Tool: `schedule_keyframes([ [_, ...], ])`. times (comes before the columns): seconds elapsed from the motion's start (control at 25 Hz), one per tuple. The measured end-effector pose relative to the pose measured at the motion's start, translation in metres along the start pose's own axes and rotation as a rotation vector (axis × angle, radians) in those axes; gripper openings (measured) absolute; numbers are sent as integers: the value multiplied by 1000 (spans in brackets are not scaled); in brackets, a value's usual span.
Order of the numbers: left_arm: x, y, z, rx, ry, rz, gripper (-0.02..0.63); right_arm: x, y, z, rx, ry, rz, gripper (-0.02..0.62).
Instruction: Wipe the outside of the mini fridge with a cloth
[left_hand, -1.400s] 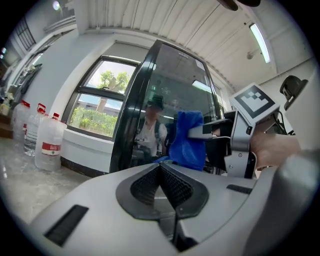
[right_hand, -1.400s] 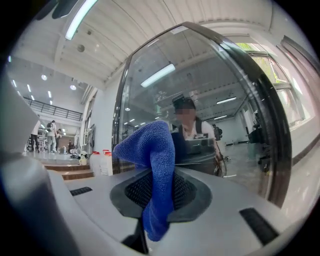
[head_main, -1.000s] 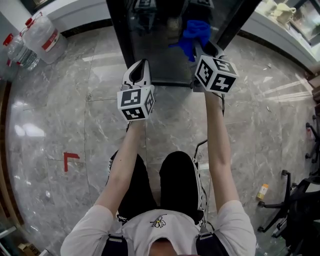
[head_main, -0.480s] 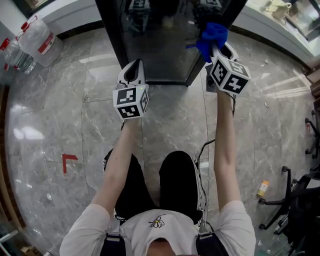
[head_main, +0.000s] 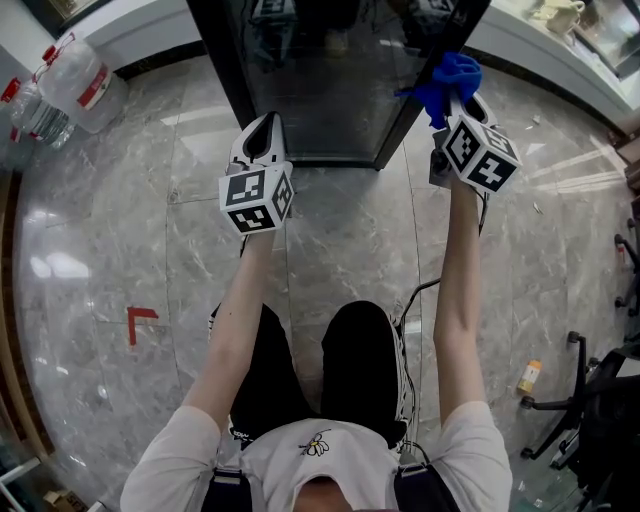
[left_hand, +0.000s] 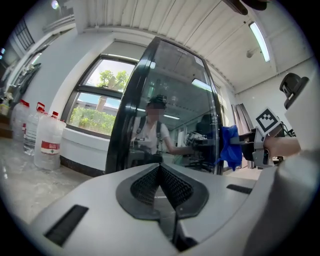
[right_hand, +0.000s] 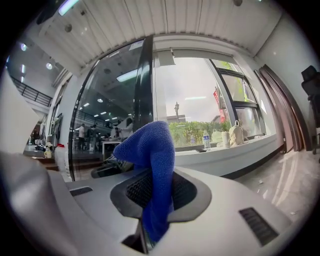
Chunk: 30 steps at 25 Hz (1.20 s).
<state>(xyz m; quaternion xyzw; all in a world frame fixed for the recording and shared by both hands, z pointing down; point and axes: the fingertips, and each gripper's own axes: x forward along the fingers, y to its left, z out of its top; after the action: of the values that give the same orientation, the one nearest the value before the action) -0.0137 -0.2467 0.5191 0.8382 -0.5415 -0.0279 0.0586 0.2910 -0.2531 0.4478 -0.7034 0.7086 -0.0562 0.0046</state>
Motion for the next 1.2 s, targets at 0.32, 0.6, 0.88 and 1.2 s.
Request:
schedule_keyframes([
  [0.32, -12, 42, 13, 74, -21, 33, 3, -21, 127, -19, 41, -40, 242, 81],
  [0.6, -35, 109, 10, 69, -15, 131, 3, 13, 272, -51, -15, -1, 461, 81],
  [0.88, -38, 120, -6, 53, -53, 103, 3, 37, 346, -83, -59, 35, 542, 80],
  [1.2, -39, 111, 0, 16, -80, 80, 3, 57, 362, -101, -18, 62, 514, 81],
])
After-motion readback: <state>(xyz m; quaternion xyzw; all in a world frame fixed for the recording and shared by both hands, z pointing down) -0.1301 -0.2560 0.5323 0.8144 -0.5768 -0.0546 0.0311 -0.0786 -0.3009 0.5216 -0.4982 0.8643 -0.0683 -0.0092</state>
